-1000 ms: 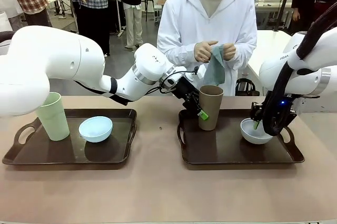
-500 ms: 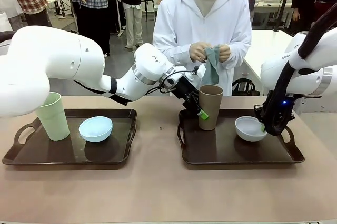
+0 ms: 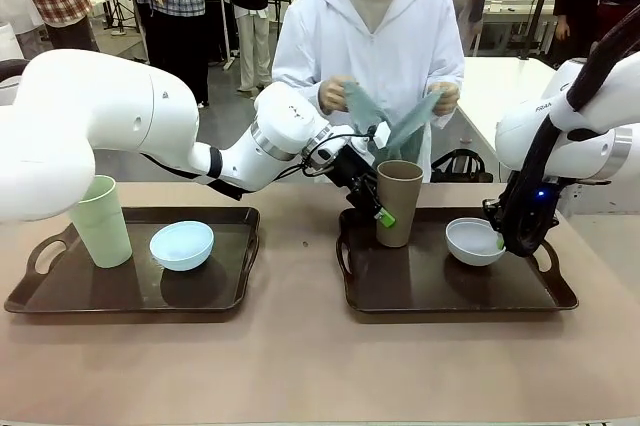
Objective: Set up a tray with a mat and arrange the tableware.
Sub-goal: Pick up the Picnic Bowl and Reusable plastic cup from the Handle tray in front of the human's position and hold them in the air.
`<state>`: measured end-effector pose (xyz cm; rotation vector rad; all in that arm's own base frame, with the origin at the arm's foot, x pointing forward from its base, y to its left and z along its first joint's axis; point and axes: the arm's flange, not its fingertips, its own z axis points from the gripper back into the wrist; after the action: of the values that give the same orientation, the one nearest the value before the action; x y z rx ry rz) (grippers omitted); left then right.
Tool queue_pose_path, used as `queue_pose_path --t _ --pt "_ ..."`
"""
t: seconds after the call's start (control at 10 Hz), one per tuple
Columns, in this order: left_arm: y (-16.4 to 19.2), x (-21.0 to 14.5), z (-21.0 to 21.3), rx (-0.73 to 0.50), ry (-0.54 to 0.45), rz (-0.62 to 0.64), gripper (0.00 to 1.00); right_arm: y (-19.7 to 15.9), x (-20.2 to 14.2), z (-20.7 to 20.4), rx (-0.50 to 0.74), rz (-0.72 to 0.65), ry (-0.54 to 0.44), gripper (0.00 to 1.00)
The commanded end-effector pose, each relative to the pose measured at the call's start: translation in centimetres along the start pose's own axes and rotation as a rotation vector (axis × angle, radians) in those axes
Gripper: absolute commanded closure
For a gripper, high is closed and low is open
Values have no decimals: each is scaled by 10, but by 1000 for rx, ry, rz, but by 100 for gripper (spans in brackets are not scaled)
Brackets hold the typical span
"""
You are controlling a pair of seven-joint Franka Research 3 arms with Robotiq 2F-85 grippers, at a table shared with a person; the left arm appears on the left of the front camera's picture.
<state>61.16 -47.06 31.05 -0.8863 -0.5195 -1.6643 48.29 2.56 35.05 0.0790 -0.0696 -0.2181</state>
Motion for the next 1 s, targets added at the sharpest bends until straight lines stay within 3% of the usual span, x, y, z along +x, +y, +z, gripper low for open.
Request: queue_pose_path --t 0.0,0.5,0.9 --pt "-7 17 16 36 80 44 96 -1 -14 17 36 12 15 99" --pt "-92 109 93 197 116 125 96 -6 -96 130 3 34 6 99" --pt "-146 158 126 263 79 137 96 -13 -158 229 18 -25 -117 99"
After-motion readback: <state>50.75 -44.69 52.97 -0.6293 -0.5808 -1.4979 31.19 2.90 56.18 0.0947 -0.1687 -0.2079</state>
